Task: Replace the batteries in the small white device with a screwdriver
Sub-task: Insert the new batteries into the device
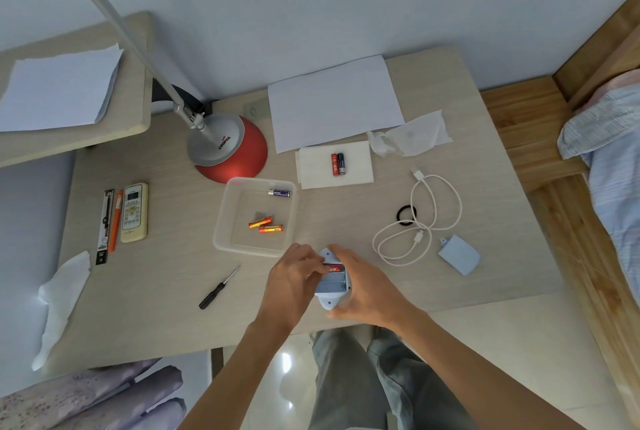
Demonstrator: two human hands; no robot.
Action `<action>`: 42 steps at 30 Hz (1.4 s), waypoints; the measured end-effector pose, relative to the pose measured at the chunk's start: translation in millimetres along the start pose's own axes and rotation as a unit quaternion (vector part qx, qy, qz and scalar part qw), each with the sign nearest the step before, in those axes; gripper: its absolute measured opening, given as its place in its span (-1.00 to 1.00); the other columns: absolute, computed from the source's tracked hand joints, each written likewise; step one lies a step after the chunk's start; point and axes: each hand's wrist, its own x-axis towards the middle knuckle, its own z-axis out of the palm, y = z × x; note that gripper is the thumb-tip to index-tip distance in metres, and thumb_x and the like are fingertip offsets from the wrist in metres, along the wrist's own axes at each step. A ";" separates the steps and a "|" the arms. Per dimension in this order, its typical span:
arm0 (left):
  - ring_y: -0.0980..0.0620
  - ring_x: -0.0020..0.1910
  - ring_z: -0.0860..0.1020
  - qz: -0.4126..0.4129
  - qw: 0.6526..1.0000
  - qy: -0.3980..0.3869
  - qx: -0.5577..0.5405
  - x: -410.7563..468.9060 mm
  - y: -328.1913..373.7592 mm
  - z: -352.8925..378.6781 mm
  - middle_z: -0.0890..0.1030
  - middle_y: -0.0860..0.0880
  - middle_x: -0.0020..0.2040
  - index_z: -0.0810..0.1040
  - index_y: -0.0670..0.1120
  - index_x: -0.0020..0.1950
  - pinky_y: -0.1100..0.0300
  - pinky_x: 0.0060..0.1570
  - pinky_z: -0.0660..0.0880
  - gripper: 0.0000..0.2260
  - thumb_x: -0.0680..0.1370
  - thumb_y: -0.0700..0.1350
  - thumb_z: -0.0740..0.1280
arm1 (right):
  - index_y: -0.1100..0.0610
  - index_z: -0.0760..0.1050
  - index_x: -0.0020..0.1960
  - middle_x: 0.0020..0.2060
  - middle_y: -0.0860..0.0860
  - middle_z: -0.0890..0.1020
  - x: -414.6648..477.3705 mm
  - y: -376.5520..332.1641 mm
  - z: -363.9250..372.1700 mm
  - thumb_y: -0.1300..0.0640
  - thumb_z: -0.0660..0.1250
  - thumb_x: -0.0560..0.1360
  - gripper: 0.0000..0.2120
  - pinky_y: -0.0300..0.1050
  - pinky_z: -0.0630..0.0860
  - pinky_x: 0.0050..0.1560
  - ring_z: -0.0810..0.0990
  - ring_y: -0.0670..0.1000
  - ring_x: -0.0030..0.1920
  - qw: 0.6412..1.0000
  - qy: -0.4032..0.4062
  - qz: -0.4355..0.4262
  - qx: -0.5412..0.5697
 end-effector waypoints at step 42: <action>0.19 0.38 0.49 -0.144 0.968 -0.071 -0.193 -36.8 -10.0 7.4 0.52 0.11 0.40 0.47 0.14 0.50 0.26 0.30 0.59 -0.21 0.32 0.08 0.70 | -0.20 0.18 0.60 0.36 -0.19 0.45 -5.2 -6.6 -8.1 -0.25 0.65 0.36 -0.02 -0.20 0.65 0.26 0.58 -0.10 0.33 1.000 -0.005 -0.019 -0.009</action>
